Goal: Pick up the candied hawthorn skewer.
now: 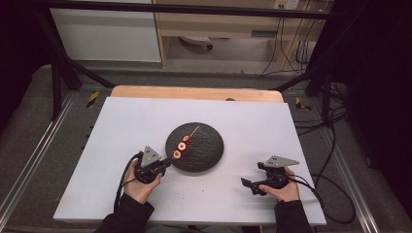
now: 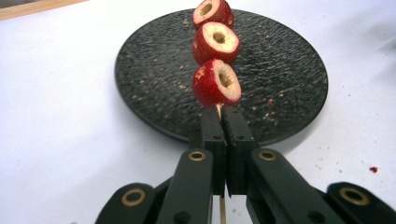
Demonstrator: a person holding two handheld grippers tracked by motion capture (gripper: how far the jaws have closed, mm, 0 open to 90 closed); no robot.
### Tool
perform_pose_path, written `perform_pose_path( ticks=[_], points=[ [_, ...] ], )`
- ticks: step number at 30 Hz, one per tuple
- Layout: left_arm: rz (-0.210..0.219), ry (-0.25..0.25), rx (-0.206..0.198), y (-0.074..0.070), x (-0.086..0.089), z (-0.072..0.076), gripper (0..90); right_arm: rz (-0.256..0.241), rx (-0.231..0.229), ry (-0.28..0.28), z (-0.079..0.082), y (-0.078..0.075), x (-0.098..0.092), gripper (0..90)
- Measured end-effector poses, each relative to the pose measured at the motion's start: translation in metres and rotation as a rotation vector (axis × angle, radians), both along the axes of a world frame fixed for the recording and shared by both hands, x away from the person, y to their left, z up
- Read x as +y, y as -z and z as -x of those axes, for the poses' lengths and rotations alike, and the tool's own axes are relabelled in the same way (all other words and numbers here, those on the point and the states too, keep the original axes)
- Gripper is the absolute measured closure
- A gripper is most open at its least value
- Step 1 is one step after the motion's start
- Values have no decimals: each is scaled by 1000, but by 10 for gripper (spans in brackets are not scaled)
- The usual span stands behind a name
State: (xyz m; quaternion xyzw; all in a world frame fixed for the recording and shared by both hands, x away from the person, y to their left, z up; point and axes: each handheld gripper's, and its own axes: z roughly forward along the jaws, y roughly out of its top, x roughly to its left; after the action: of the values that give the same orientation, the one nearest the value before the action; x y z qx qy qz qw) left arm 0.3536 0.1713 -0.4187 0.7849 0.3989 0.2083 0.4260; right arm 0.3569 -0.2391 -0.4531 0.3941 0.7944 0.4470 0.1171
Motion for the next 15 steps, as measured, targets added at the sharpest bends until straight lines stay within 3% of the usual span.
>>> perform_pose_path(
  ticks=[15],
  points=[
    [36, -20, -28, 11, 35, 21, 884, -17, 4, -7, 1, -4, 22, 43]
  ],
)
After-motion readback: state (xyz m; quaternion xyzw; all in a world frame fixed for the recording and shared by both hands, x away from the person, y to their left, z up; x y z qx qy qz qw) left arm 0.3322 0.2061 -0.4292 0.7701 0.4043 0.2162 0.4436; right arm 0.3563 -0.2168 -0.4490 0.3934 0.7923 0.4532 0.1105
